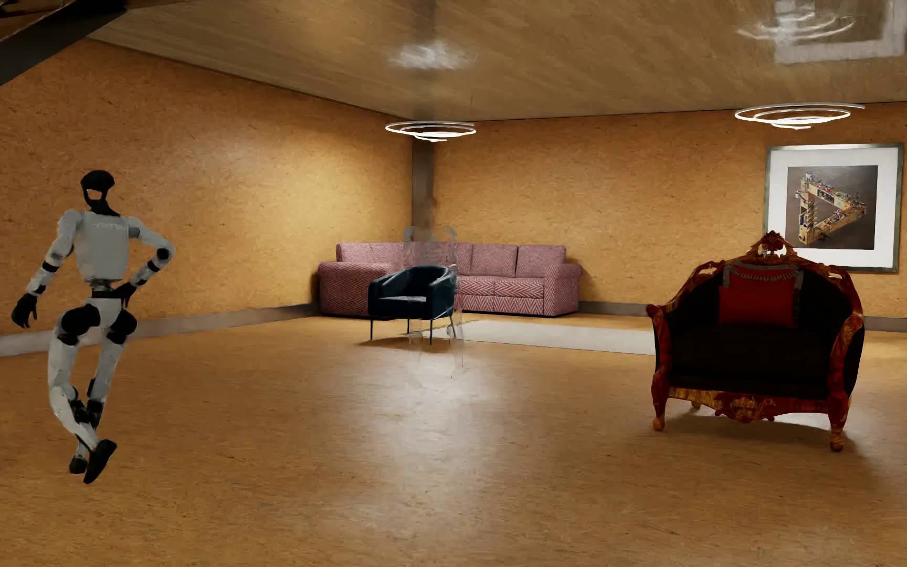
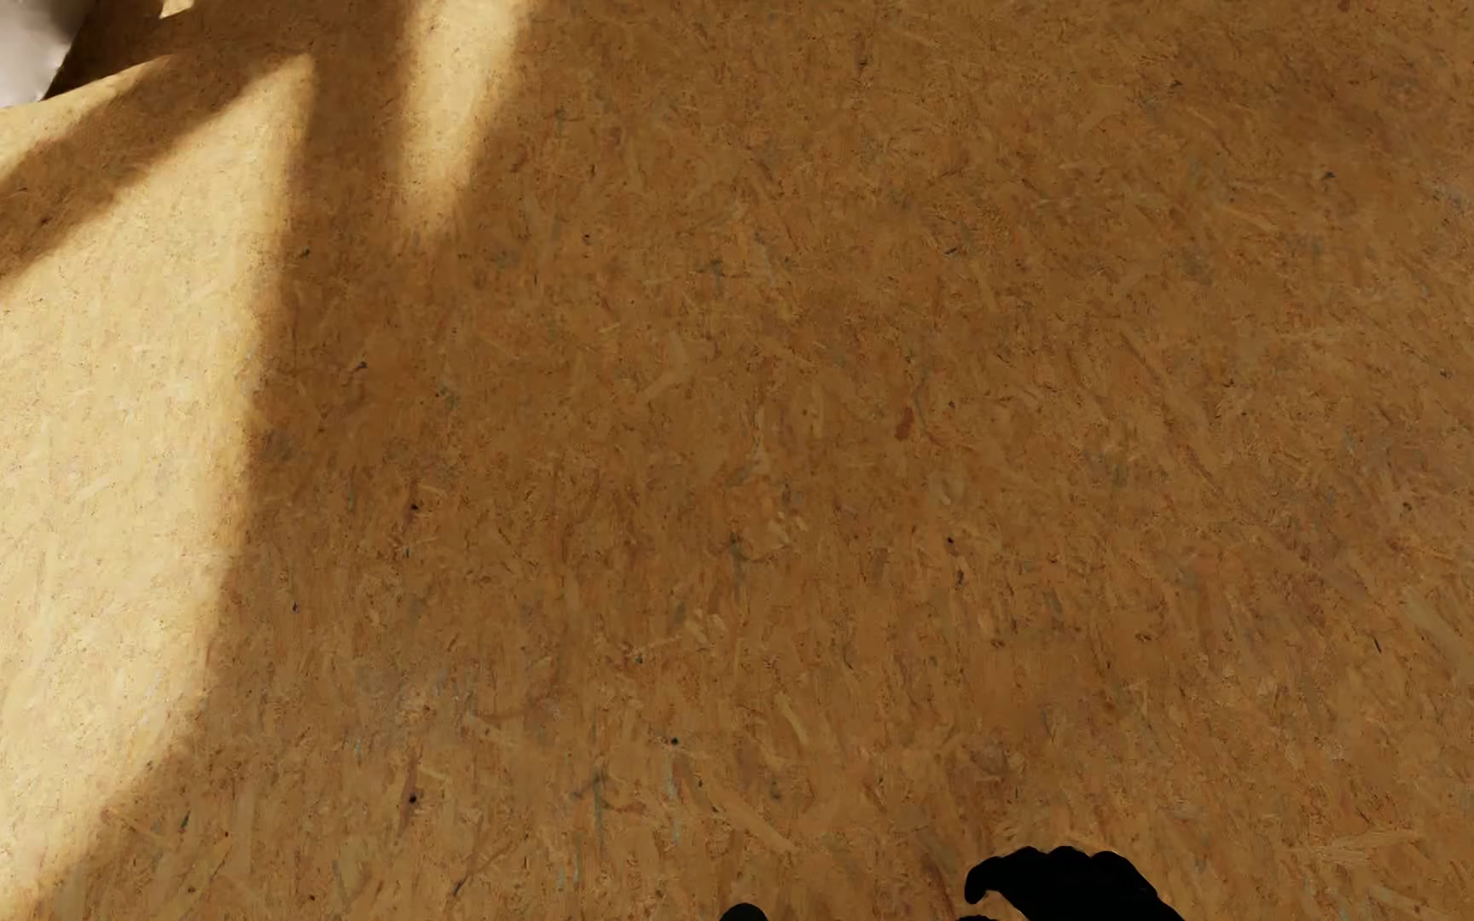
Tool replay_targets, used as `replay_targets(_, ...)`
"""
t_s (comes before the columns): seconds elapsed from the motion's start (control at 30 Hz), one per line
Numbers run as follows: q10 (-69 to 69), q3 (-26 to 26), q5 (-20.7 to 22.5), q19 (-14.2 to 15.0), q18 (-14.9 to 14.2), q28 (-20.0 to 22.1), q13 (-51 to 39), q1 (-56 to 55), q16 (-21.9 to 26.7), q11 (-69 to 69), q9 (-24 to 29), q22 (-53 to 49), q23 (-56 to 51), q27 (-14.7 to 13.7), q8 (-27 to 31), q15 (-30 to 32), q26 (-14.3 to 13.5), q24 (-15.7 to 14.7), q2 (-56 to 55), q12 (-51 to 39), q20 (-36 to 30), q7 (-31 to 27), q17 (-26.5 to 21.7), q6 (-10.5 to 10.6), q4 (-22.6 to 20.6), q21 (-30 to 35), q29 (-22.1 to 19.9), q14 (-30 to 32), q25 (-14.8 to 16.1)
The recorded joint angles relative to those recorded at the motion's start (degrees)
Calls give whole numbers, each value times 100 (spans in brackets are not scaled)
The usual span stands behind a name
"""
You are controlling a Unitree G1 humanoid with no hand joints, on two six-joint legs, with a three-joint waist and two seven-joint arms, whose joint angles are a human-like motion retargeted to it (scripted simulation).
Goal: Approach the sofa
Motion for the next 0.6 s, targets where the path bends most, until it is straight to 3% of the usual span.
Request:
replay_targets(0.03,1064,12,103,-5,320,314,-283,-401,-34,602,93,123,92,156,443,-314,406,404,-84,-95,150,-692,-252,68,-373,1,355,3,-302)
replay_targets(0.07,1876,21,255,-5,745,922,-905,-775,-318,982,186,286,305,-189,842,-537,890,821,-49,-181,209,-1024,-509,126,-301,96,773,-373,-1646)
replay_targets(0.1,2374,75,540,-5,1207,1418,-1662,-1177,-768,980,257,439,422,-808,1283,-586,1157,788,144,-241,271,-1058,-370,183,273,324,1077,-532,-3387)
replay_targets(0.13,2520,183,883,-5,1601,1436,-2252,-1539,-1202,819,301,509,523,-1186,1861,-537,1066,297,374,-143,386,-985,370,248,829,531,1187,-779,-4244)
replay_targets(0.17,2394,331,1160,-5,1868,1019,-2543,-1873,-1469,565,313,505,624,-1304,2494,-410,673,-272,630,13,429,-874,1371,304,1019,628,1042,-987,-3925)
replay_targets(0.2,2033,483,1327,-5,1810,407,-2735,-2155,-1571,265,302,452,806,-1334,3146,-249,208,-577,904,145,387,-744,2215,332,959,798,935,-1066,-2942)
replay_targets(0.23,1443,619,1401,-1,1667,-128,-2837,-2393,-1606,35,284,323,970,-1348,3734,-119,-177,-646,1128,250,372,-622,2799,330,798,1098,863,-1066,-1676)
replay_targets(0.27,556,730,1387,21,1406,-616,-2889,-2527,-1633,-129,264,143,1053,-1400,4230,-11,-431,-611,1316,304,390,-538,3097,301,596,1471,790,-1111,-575)
replay_targets(0.3,-624,815,1311,56,1153,-963,-2896,-2476,-1653,-134,246,-34,1033,-1407,4660,36,-550,-527,1429,269,443,-600,3152,250,299,1808,764,-1243,176)
replay_targets(0.33,-1998,870,1216,113,838,-1150,-2832,-2207,-1662,32,231,-129,912,-1382,5032,45,-593,-423,1508,141,527,-842,3036,175,5,2051,826,-1321,678)
replay_targets(0.37,-3064,886,1161,119,771,-1121,-2691,-1839,-1646,401,232,-114,786,-1322,5301,61,-528,-226,1545,-37,626,-921,2819,95,-103,2140,858,-1423,970)
replay_targets(0.4,-3319,869,1176,139,484,-891,-2497,-1595,-1633,1238,266,16,713,-1173,5478,148,-391,66,1417,-229,687,-916,2535,10,-191,2058,930,-1237,1142)
replay_targets(0.43,-2891,827,1208,189,463,-519,-2270,-1468,-1600,2556,338,250,744,-971,5454,653,-152,544,1040,-434,647,-749,2240,-94,-208,1795,939,-1229,1222)
replay_targets(0.47,-2299,770,1201,1004,461,-329,-2032,-1373,-1521,4121,423,610,898,-605,5215,1443,178,1303,429,-696,417,-337,1998,-211,-83,1368,865,-1667,1071)
replay_targets(0.5,-1902,711,890,2067,522,-380,-1874,-1160,-1421,5426,505,980,1086,-67,4710,2213,327,2152,-251,-1061,48,0,1786,-305,48,901,781,-2075,-202)
replay_targets(0.53,-1757,615,429,1987,561,-480,-1734,-848,-1440,6170,568,1232,1424,533,4287,2107,187,2845,-855,-1435,-205,252,1669,-367,119,558,1037,-2361,-2803)
replay_targets(0.57,-1903,500,17,1669,593,-459,-1555,-430,-1658,6437,596,1197,1922,722,3919,1767,91,3033,-1361,-1713,-205,488,1957,-393,143,90,1531,-2510,-5452)
replay_targets(0.6,-2222,383,-278,1669,605,-201,-1433,39,-2074,6324,592,930,2564,1288,3630,1681,76,2770,-1776,-1908,-105,737,1964,-391,144,-402,1573,-2562,-5983)
